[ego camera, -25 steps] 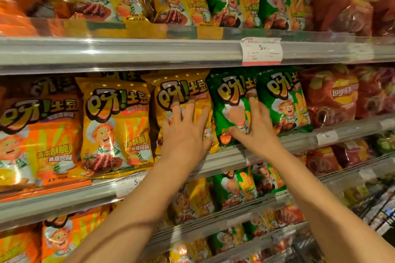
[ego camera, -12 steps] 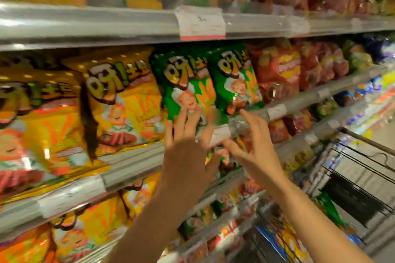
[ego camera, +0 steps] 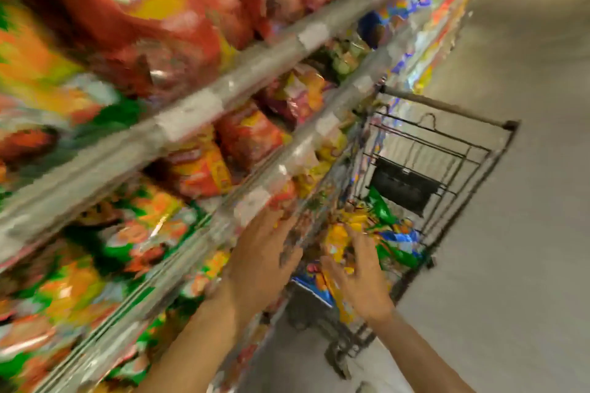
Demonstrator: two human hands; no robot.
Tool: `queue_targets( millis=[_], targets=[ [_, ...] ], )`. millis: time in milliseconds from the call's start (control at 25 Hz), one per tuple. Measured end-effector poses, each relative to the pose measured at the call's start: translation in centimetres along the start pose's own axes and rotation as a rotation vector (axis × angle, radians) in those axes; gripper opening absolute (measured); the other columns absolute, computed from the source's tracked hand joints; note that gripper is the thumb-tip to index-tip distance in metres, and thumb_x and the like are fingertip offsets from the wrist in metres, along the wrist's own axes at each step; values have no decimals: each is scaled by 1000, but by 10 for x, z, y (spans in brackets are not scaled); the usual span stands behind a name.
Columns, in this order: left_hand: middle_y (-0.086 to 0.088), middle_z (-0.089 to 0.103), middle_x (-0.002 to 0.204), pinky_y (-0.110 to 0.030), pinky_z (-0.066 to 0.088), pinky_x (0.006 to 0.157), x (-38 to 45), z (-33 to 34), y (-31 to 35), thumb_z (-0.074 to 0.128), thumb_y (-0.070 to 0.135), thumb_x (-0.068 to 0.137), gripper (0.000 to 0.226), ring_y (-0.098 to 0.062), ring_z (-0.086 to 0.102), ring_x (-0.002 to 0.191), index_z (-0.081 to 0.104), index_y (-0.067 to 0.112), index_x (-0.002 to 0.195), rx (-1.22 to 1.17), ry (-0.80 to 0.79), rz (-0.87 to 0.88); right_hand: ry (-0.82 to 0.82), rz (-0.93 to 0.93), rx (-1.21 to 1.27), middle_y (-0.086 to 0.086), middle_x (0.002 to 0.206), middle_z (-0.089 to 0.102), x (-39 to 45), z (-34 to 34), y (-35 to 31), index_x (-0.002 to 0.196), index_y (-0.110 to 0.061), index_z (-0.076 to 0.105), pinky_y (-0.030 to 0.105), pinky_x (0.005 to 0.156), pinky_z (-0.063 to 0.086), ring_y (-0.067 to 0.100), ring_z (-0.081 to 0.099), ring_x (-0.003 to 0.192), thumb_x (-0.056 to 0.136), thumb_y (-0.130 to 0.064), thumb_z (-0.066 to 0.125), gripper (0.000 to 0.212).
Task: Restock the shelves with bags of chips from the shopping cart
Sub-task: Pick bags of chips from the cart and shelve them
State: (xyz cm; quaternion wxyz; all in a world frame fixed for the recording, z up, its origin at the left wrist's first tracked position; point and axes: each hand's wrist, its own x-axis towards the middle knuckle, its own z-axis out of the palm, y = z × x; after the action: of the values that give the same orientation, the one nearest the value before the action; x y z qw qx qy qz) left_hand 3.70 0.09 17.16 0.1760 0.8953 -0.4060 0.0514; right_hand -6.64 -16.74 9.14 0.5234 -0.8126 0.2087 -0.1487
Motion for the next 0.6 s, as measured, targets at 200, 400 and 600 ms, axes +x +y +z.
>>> queue_targets(
  millis=[200, 400, 600],
  targets=[
    [-13, 60, 135, -39, 41, 111, 68, 119, -6, 74, 29, 87, 52, -31, 55, 129, 62, 8, 133, -159, -344, -170, -59, 508, 97, 5, 142, 49, 20, -44, 108, 149, -19, 38, 36, 104, 43, 22, 51, 125, 89, -33, 75, 71],
    [-5, 42, 151, -34, 34, 113, 112, 202, -28, 63, 43, 96, 62, -25, 39, 142, 45, 17, 149, -182, -648, -341, -139, 710, 123, 3, 115, 62, 46, -67, 148, 148, -18, 39, 30, 85, 48, 18, 60, 103, 90, -31, 74, 70],
    [-12, 49, 147, -31, 39, 102, 166, 283, -56, 66, 40, 94, 61, -28, 49, 133, 48, 12, 146, -279, -770, -500, -53, 799, 217, -15, 105, 57, 93, -59, 177, 137, -27, 43, 12, 79, 42, 7, 57, 97, 92, -28, 71, 53]
  ],
)
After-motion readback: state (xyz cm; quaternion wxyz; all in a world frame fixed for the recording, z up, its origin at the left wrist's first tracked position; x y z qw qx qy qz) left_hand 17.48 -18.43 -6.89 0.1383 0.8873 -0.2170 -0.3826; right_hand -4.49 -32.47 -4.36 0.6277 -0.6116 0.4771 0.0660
